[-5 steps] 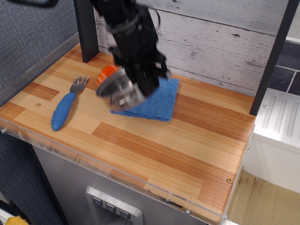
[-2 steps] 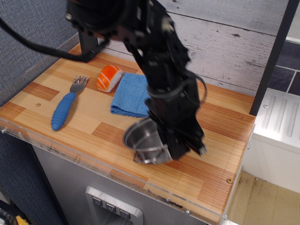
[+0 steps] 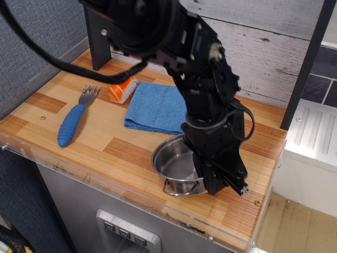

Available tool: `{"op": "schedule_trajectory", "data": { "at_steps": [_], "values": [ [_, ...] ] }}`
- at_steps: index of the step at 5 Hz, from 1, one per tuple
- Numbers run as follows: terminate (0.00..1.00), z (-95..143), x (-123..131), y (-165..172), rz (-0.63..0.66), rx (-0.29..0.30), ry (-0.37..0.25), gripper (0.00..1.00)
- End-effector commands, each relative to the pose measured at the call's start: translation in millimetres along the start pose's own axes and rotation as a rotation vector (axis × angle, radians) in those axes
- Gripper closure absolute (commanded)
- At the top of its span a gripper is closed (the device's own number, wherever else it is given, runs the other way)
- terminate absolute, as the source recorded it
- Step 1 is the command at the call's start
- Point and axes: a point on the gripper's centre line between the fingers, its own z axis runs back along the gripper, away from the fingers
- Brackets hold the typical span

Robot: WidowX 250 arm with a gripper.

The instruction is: Move the pot to the bottom right of counter.

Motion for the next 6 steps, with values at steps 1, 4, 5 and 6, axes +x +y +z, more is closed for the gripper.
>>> {"op": "schedule_trajectory", "data": {
  "at_steps": [1,4,5,6],
  "values": [
    [0.00,23.3,5.8,15.5,-0.019,-0.025,-0.036,0.00],
    [0.00,115.9,-5.5,145.1,0.410,0.052,-0.173,0.00],
    [0.00,118.2,-17.9,174.7,0.437,0.132,-0.105,0.00],
    [0.00,114.8,-13.9,169.8,0.395,0.180,-0.062,0.00]
  ]
}}
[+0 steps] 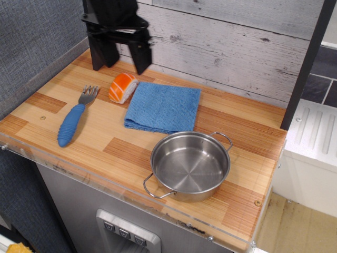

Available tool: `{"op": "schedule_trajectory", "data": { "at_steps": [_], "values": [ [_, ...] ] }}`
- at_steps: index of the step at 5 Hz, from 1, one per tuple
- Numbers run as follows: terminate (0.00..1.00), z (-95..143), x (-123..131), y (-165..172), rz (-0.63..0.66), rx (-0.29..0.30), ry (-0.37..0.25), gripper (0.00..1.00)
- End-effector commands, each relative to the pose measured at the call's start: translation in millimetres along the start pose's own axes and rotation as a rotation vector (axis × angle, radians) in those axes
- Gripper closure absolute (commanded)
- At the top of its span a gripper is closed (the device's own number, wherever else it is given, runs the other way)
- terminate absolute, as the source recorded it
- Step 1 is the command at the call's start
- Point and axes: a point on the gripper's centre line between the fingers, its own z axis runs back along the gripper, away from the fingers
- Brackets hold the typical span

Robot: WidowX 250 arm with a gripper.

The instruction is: Move the pot to the bottom right of counter.

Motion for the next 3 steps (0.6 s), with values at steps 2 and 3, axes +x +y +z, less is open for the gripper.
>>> {"op": "schedule_trajectory", "data": {
  "at_steps": [2,3],
  "values": [
    [0.00,16.5,-4.5,-1.6,-0.046,0.079,-0.031,0.00],
    [1.00,16.5,-4.5,-1.6,-0.046,0.079,-0.031,0.00]
  ]
}}
